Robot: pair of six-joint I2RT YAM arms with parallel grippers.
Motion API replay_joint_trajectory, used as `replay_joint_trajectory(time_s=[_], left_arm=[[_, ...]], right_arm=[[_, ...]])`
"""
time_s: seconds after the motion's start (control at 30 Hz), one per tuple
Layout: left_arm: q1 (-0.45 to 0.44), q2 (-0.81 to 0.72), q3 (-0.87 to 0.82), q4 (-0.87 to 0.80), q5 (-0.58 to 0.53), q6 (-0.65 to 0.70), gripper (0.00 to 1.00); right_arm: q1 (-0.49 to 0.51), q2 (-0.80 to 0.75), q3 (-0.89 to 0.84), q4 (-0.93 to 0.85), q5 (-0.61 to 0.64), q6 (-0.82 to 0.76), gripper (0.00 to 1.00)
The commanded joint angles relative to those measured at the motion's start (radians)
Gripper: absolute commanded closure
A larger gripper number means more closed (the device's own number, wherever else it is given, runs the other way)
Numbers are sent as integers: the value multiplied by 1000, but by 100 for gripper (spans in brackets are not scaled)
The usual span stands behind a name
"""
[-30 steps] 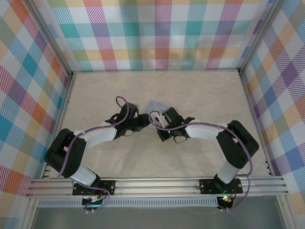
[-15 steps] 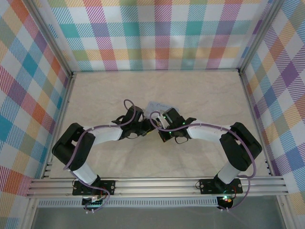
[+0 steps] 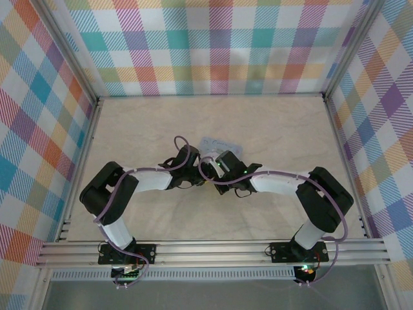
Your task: Unlock a padlock with a key
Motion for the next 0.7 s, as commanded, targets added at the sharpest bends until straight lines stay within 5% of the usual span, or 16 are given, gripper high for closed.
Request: replay_joint_trajectory(time_s=[0.0,0.23,0.67], left_arm=[[-6,39,7,11,-27,-20,74],[-6,73,3,30,-24,-33,95],[13,84,-13,90,19,-58,100]], right_arm=[[35,-35,-14,49,18,-39,87],[50,-56,-40,64,25,-36,74],[-39,-268,-130,36,-73,100,61]])
